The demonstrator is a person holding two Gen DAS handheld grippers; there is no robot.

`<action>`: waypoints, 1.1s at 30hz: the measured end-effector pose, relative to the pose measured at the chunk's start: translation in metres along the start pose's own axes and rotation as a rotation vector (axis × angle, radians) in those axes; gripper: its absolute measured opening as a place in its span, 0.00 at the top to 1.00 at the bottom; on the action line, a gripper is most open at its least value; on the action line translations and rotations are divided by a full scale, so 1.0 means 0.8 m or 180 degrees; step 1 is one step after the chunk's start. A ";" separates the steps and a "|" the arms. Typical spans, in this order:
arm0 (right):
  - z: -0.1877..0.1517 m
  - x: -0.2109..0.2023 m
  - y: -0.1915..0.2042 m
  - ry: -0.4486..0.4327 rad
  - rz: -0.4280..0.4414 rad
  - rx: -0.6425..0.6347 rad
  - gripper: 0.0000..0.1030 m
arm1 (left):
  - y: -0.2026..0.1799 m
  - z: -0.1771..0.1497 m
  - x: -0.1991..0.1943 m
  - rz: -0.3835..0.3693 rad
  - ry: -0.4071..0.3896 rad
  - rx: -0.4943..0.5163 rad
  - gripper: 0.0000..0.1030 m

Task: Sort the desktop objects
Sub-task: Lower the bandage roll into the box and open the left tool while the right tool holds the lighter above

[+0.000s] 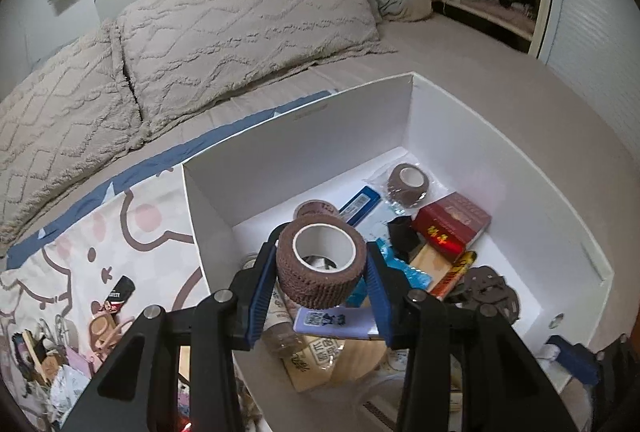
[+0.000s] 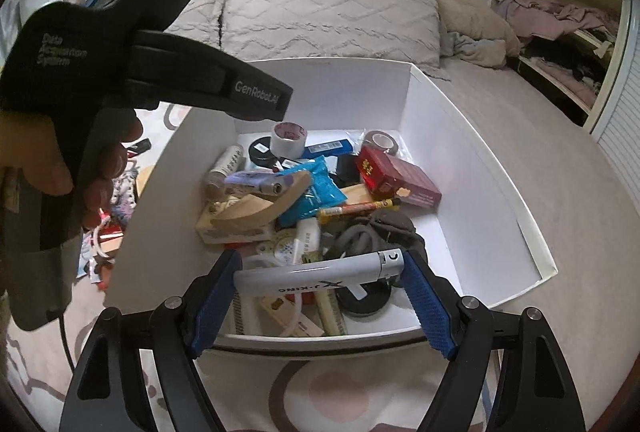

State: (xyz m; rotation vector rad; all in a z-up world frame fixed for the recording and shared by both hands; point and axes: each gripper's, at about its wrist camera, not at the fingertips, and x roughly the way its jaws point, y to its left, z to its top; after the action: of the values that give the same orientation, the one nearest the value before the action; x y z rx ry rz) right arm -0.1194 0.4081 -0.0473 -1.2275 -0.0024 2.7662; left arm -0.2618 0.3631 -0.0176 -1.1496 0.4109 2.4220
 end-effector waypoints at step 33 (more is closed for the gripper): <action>0.000 -0.005 -0.001 -0.0107 0.0095 0.0018 0.04 | 0.013 0.018 0.042 0.0840 0.0080 0.0234 0.36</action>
State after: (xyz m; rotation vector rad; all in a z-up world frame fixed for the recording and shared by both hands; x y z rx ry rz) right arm -0.1171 0.4086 -0.0444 -1.1894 0.0209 2.8099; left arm -0.2955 0.3688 -0.0344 -1.1579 0.6932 2.5918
